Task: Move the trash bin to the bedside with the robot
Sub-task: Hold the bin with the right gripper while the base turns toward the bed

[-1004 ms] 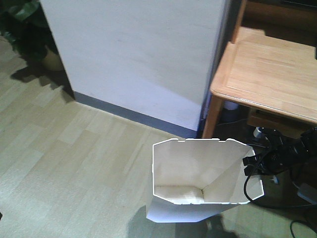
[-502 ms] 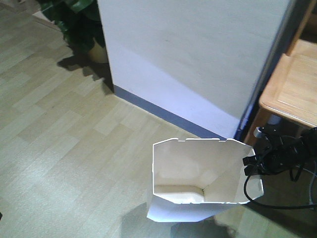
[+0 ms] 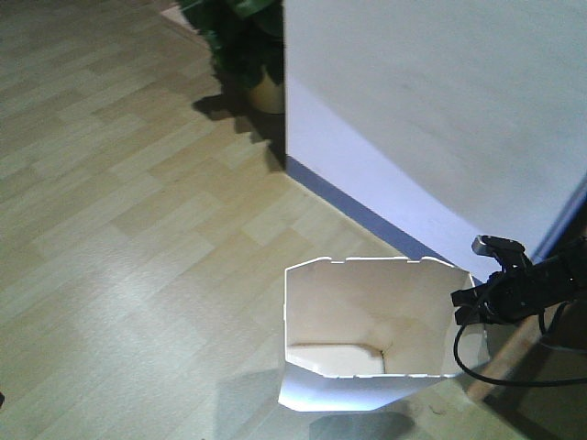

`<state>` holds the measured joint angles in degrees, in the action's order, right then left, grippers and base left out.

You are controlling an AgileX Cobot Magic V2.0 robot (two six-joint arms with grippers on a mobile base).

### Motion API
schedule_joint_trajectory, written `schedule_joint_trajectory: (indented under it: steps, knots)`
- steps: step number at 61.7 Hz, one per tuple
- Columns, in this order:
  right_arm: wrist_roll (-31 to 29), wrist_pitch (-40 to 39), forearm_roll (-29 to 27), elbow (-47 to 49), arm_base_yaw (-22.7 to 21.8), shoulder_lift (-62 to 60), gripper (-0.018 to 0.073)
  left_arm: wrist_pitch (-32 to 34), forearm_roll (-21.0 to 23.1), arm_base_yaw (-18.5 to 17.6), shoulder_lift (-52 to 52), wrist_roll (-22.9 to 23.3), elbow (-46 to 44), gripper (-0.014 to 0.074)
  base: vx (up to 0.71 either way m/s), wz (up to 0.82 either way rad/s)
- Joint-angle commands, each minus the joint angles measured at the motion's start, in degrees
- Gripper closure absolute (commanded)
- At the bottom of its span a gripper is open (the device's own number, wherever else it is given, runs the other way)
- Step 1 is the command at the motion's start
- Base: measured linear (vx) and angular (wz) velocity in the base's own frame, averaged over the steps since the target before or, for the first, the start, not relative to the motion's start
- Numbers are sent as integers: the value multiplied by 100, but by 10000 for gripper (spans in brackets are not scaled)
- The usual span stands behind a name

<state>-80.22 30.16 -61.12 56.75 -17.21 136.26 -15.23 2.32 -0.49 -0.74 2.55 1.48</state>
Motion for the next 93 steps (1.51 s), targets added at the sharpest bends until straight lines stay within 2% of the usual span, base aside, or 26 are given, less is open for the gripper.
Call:
schedule_joint_trajectory:
  steps: [1,52,93]
  knots:
    - [19,1218,-319,54,-10,-413,564,396,25,-36,-81,32,107,602,6,51]
    - [19,1224,-319,54,-10,-413,564,396,25,-36,-81,32,107,602,8,57]
    - [19,1224,-319,54,-10,-413,564,396,25,-36,-81,32,107,602,11,29]
